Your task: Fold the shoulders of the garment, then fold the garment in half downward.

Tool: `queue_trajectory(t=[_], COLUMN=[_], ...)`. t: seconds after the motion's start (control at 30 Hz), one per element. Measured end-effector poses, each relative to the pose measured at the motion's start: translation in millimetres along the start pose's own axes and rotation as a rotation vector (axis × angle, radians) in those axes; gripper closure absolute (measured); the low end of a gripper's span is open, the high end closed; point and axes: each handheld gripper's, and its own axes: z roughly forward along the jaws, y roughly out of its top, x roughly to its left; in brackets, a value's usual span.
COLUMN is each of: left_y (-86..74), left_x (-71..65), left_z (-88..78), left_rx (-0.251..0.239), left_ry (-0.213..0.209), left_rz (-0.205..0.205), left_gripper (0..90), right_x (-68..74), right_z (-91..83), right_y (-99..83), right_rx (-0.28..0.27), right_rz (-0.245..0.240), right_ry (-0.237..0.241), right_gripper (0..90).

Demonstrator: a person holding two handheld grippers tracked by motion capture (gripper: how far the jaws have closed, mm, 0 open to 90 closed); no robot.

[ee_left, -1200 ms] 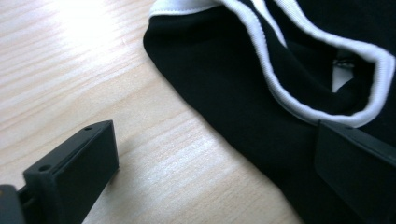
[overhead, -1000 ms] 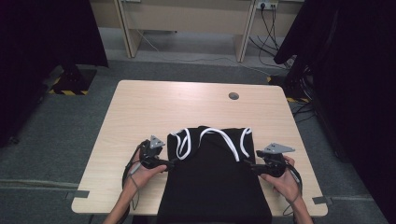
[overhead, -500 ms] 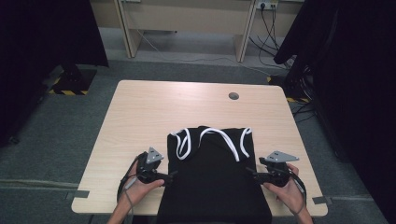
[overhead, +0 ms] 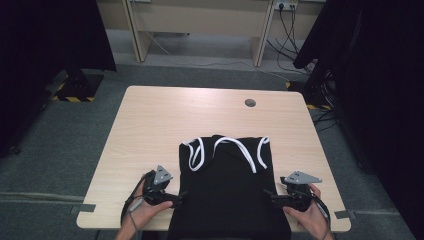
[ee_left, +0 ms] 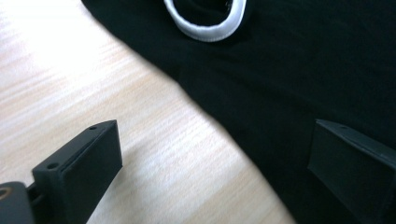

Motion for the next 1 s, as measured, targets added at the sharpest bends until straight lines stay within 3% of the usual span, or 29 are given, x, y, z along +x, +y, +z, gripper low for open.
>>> queue_trajectory(t=[0.57,1.0], left_y=[-16.1,-13.9], left_x=[-5.9,-5.6], left_z=[-12.4,-14.7], left_rx=[0.0,-0.025], left_ry=[-0.007,-0.019], left_rz=[0.0,-0.014], left_gripper=[2.2,2.1], right_x=[7.2,8.5], right_z=[-15.8,-20.3], right_y=[-21.0,-21.6], right_rx=[-0.005,-0.023], right_rz=[0.0,0.005], right_ry=[-0.007,-0.006], right_gripper=[16.9,16.9])
